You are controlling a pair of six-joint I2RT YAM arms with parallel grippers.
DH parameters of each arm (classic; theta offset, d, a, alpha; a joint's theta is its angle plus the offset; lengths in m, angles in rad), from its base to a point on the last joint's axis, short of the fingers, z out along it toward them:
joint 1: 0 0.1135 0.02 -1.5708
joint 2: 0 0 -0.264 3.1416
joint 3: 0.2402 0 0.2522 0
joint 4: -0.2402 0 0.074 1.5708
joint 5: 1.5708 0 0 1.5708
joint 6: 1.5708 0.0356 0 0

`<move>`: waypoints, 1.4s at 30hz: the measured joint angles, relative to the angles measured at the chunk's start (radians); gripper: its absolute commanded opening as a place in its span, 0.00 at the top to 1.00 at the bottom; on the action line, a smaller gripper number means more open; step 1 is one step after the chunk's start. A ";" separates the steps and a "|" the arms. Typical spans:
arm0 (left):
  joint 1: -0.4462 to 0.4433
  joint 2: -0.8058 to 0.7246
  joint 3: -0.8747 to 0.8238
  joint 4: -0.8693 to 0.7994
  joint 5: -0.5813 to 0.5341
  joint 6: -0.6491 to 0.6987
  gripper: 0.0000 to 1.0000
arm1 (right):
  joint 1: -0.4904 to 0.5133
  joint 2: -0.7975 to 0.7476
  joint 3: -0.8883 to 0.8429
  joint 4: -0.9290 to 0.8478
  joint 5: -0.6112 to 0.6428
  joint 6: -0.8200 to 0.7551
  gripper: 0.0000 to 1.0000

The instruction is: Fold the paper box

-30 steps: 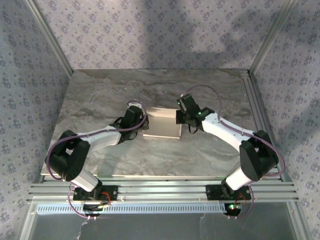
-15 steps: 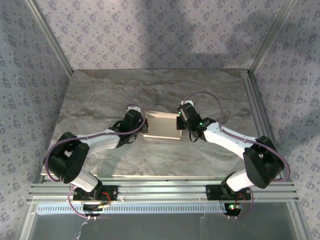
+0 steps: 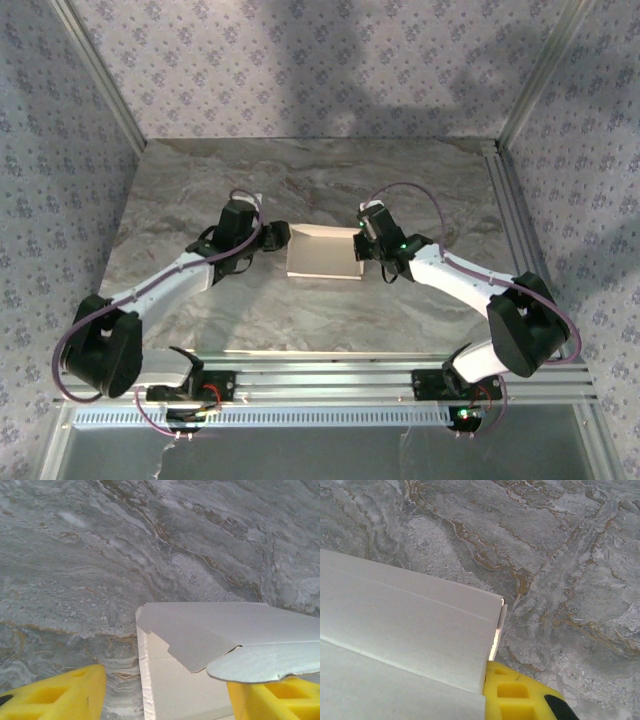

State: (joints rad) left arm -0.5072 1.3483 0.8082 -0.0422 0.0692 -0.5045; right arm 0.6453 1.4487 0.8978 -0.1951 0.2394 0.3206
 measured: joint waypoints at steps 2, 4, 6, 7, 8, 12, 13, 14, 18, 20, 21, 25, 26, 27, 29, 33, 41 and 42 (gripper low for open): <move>0.002 0.038 0.012 0.000 0.046 0.040 0.39 | -0.002 0.000 0.006 -0.009 -0.004 -0.004 1.00; 0.002 0.075 0.012 -0.002 0.088 0.086 0.41 | -0.004 0.004 0.014 -0.017 -0.011 -0.008 1.00; 0.002 0.102 0.013 -0.005 0.116 0.121 0.41 | -0.004 0.010 0.024 -0.024 -0.016 -0.008 1.00; 0.002 0.114 0.013 -0.004 0.127 0.135 0.43 | -0.004 0.011 0.027 -0.026 -0.019 -0.012 1.00; 0.003 0.122 0.013 -0.003 0.130 0.146 0.44 | -0.004 0.011 0.028 -0.027 -0.020 -0.014 1.00; 0.003 0.164 0.014 0.020 0.124 0.185 0.50 | -0.008 0.012 0.037 -0.040 -0.032 -0.019 1.00; 0.003 0.173 0.014 0.032 0.115 0.193 0.50 | -0.010 0.012 0.039 -0.043 -0.037 -0.020 1.00; 0.003 0.178 0.012 0.046 0.103 0.199 0.50 | -0.011 0.012 0.042 -0.047 -0.040 -0.023 1.00; 0.003 0.179 -0.034 0.161 0.053 0.217 0.50 | -0.015 0.017 0.054 -0.061 -0.053 -0.026 1.00; 0.003 0.179 -0.064 0.216 0.041 0.220 0.54 | -0.016 0.021 0.060 -0.065 -0.055 -0.027 1.00; 0.003 0.179 -0.078 0.243 0.039 0.219 0.58 | -0.017 0.023 0.062 -0.067 -0.056 -0.027 1.00; 0.003 0.202 -0.090 0.321 0.051 0.213 0.69 | -0.019 0.027 0.069 -0.071 -0.061 -0.030 1.00; 0.003 0.209 -0.090 0.334 0.051 0.208 0.71 | -0.019 0.027 0.070 -0.071 -0.064 -0.030 1.00; 0.002 0.215 -0.092 0.348 0.051 0.203 0.72 | -0.019 0.028 0.070 -0.071 -0.064 -0.030 1.00; 0.002 0.220 -0.097 0.370 0.051 0.190 0.74 | -0.019 0.030 0.071 -0.071 -0.064 -0.030 1.00; 0.001 0.225 -0.105 0.393 0.050 0.163 0.79 | -0.019 0.034 0.076 -0.071 -0.064 -0.030 1.00; 0.001 0.227 -0.105 0.401 0.046 0.117 0.90 | -0.019 0.036 0.077 -0.071 -0.064 -0.030 1.00; 0.001 0.227 -0.105 0.402 0.046 0.110 0.91 | -0.019 0.036 0.077 -0.071 -0.063 -0.030 1.00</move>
State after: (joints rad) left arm -0.5064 1.5753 0.7036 0.3599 0.1150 -0.3943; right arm 0.6258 1.4849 0.9752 -0.2661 0.1761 0.2909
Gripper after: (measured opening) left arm 0.107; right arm 0.053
